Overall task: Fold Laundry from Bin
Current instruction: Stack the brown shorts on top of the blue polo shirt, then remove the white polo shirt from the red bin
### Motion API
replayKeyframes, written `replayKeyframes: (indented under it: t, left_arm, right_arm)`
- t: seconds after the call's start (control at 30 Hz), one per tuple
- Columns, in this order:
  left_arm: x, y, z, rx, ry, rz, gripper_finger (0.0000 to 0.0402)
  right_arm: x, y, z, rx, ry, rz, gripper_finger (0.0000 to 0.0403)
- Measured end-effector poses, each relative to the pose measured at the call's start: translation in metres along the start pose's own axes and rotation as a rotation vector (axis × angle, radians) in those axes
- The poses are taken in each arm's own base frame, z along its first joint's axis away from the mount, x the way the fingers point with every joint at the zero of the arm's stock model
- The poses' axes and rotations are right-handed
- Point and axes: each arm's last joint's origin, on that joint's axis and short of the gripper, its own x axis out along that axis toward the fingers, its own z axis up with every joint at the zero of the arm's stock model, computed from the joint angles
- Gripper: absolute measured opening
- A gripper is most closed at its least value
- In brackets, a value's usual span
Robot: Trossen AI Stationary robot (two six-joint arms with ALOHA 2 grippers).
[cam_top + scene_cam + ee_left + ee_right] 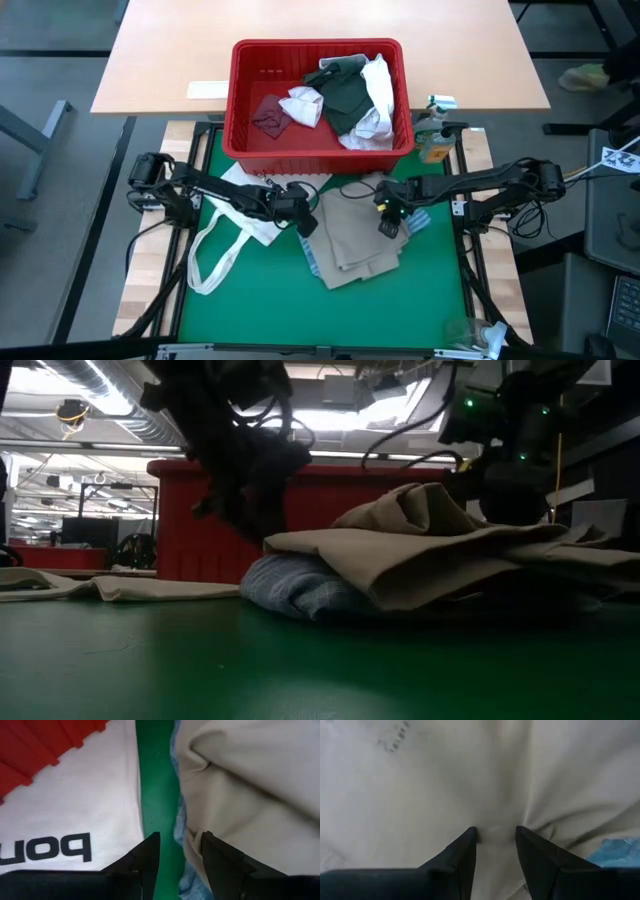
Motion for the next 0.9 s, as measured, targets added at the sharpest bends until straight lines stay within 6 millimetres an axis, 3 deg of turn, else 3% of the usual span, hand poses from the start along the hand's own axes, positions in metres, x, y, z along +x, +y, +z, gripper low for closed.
replayKeyframes:
  t: [0.17, 0.37, 0.6, 0.9]
  left_arm:
    - [0.000, 0.000, 0.001, 0.080, -0.005, -0.002, 0.0139]
    - [-0.012, -0.001, 0.006, 0.116, 0.014, -0.089, 0.0139]
    - [-0.039, -0.006, 0.017, 0.130, 0.022, -0.314, 0.0139]
    - [-0.055, -0.011, 0.022, 0.118, -0.037, -0.401, 0.0139]
  right_arm:
    - [0.003, 0.004, -0.003, -0.013, 0.006, 0.051, 0.0140]
    - [-0.001, 0.025, -0.007, -0.095, 0.010, 0.090, 0.0140]
    - [-0.029, 0.055, 0.012, -0.170, -0.075, 0.161, 0.0140]
    - [-0.057, 0.083, 0.023, -0.239, -0.157, 0.230, 0.0140]
